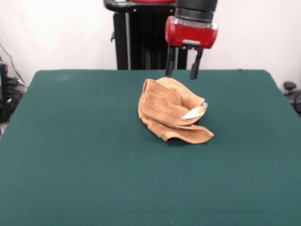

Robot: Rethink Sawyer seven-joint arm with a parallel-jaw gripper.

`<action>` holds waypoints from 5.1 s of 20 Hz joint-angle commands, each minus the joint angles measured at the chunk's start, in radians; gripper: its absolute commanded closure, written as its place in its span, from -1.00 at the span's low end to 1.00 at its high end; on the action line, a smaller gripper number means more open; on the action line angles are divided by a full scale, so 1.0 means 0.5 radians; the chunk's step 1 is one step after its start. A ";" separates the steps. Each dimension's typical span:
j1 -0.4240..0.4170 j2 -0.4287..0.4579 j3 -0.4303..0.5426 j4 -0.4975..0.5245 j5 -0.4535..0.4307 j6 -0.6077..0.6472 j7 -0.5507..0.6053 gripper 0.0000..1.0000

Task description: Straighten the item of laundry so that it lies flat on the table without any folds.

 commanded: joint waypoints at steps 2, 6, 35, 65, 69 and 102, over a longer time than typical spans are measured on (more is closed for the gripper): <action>0.093 0.210 -0.047 -0.104 -0.080 -0.149 0.302 -1.00; 0.079 0.106 -0.023 -0.068 -0.075 -0.086 0.283 -1.00; 0.095 0.100 0.066 -0.105 -0.025 -0.182 0.328 -1.00; 0.044 0.071 0.126 -0.069 -0.058 -0.234 0.304 -1.00; 0.016 0.047 0.159 -0.066 -0.051 -0.213 0.301 -1.00; -0.229 0.144 0.559 -0.034 -0.076 -0.347 0.325 -1.00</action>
